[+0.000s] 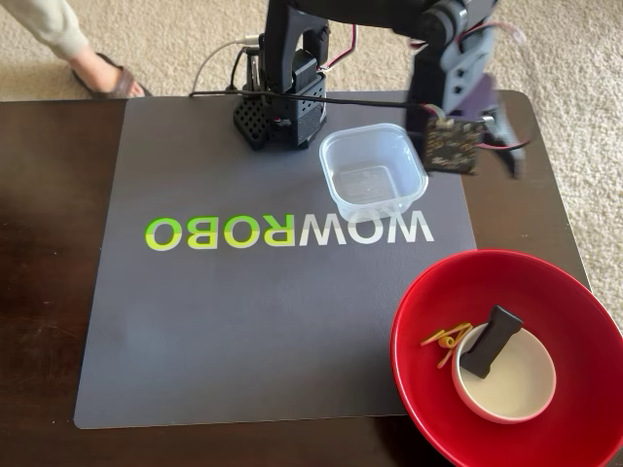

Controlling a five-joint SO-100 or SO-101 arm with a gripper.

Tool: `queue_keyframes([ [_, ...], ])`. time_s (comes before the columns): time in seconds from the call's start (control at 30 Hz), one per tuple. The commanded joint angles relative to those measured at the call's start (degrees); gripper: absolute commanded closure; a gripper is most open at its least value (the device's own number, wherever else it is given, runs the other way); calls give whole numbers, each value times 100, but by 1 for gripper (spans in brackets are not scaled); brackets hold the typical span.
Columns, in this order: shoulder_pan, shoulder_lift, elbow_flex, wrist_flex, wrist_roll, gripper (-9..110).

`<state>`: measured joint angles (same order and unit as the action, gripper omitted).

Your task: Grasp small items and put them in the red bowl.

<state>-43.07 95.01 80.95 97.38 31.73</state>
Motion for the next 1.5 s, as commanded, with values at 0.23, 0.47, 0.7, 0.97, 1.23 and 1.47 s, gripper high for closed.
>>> queue_keyframes([
  [0.23,-246,747,1890,-167,1371,60],
  [0.47,-800,264,2118,-308,1424,62],
  [0.7,-976,-387,2672,-1107,1336,70],
  [0.97,-976,-721,2619,-1459,1020,101],
  [1.23,-519,325,2505,-1389,905,101],
  [1.47,-316,1195,2145,-1266,686,101],
])
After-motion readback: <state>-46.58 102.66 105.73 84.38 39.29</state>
